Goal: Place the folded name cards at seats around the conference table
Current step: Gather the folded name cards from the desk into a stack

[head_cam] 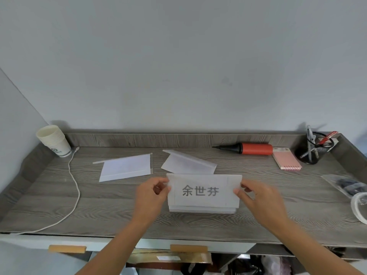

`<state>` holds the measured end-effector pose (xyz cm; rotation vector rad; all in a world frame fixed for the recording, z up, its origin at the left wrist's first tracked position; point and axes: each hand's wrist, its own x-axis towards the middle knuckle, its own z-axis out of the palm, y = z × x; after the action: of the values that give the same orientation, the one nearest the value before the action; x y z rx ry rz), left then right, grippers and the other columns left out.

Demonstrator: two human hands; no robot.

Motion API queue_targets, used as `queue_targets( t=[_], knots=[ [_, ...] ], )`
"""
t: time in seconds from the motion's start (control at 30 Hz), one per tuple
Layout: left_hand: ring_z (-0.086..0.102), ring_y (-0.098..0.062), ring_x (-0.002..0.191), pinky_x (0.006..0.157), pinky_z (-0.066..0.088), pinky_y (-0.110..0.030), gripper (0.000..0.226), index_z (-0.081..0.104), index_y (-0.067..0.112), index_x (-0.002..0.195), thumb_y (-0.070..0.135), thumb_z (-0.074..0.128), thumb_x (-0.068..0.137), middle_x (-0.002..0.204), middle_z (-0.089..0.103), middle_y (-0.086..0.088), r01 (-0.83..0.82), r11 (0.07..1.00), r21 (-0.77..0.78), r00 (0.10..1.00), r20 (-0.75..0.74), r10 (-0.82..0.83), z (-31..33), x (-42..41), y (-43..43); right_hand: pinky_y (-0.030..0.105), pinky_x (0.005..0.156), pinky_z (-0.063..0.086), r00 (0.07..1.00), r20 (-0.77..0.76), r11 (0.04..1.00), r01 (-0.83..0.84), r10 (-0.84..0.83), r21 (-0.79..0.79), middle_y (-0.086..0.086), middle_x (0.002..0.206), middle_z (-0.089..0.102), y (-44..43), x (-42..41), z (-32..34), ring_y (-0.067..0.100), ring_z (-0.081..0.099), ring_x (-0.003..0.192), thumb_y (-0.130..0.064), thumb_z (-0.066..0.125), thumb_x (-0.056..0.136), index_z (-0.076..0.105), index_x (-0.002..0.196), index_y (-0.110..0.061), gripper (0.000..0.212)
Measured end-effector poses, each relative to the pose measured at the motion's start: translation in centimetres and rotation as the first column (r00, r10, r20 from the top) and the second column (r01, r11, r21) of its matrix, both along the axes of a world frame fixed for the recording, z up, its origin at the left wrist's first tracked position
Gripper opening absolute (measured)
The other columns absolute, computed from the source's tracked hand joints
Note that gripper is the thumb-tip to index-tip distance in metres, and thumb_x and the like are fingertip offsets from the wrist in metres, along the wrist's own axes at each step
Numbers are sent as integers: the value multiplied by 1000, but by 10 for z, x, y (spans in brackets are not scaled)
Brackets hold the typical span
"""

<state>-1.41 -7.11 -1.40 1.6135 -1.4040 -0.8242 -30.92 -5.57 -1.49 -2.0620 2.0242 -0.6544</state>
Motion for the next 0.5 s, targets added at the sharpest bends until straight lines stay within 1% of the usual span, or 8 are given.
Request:
queue_targets(
  t=[0.1, 0.17, 0.23, 0.3, 0.33, 0.4, 0.47, 0.5],
  knots=[
    [60, -16, 75, 64, 51, -21, 27, 63, 24, 104, 10, 70, 82, 85, 63, 1, -3, 998, -61, 994, 110, 10, -2, -1, 3, 27, 68, 45, 997, -29, 997, 77, -77, -13, -10, 99, 72, 1, 4, 7, 10, 66, 91, -51, 61, 83, 67, 114, -25, 41],
    [59, -10, 87, 73, 50, -21, 34, 58, 23, 117, 14, 67, 85, 98, 59, 5, 26, 994, -106, 989, 146, -10, 0, -1, 1, 28, 70, 46, 990, -35, 990, 133, -134, -40, -10, 102, 72, -2, 6, 17, 10, 66, 94, -53, 62, 82, 65, 117, -25, 45],
    [56, -10, 100, 86, 48, -25, 34, 57, 22, 123, 18, 61, 89, 112, 56, 6, 120, 980, -156, 971, 223, -83, 1, -1, -3, 32, 77, 49, 989, -40, 987, 139, -142, -78, -8, 110, 70, -5, 7, 28, 14, 64, 103, -54, 62, 82, 63, 120, -26, 47],
    [50, -8, 112, 97, 40, -25, 34, 57, 18, 127, 22, 56, 93, 122, 53, 7, 223, 963, -149, 939, 300, -171, 0, -2, -9, 33, 84, 47, 996, -69, 997, 57, -60, -46, -8, 119, 67, -7, 12, 34, 15, 60, 112, -53, 60, 84, 63, 122, -28, 45],
    [48, -7, 115, 99, 36, -23, 34, 57, 17, 128, 24, 53, 94, 125, 52, 8, 263, 957, -121, 923, 320, -213, 0, -3, -12, 31, 85, 45, 996, -85, 1000, 0, -1, -1, -9, 119, 68, -9, 15, 36, 15, 60, 112, -54, 57, 86, 65, 119, -28, 43],
    [50, -7, 115, 97, 35, -20, 32, 59, 17, 125, 28, 49, 96, 124, 56, 7, 318, 945, -69, 902, 329, -280, -4, -5, -18, 28, 75, 42, 993, -104, 994, -49, 60, 99, -8, 104, 74, -15, 20, 40, 15, 65, 98, -60, 48, 87, 72, 106, -28, 44],
    [57, -9, 105, 87, 41, -18, 28, 61, 19, 119, 30, 46, 97, 117, 63, 5, 348, 936, -49, 899, 299, -319, -7, -4, -20, 29, 63, 41, 992, -116, 991, -37, 52, 128, -8, 84, 73, -30, 23, 45, 16, 65, 81, -71, 33, 83, 75, 90, -27, 61],
    [58, -9, 100, 81, 41, -15, 26, 61, 19, 116, 29, 46, 98, 112, 65, 5, 362, 931, -53, 897, 291, -332, -8, -3, -21, 30, 63, 42, 993, -114, 991, -25, 40, 135, -8, 83, 72, -42, 26, 49, 17, 64, 81, -72, 31, 83, 74, 89, -27, 63]
  ],
)
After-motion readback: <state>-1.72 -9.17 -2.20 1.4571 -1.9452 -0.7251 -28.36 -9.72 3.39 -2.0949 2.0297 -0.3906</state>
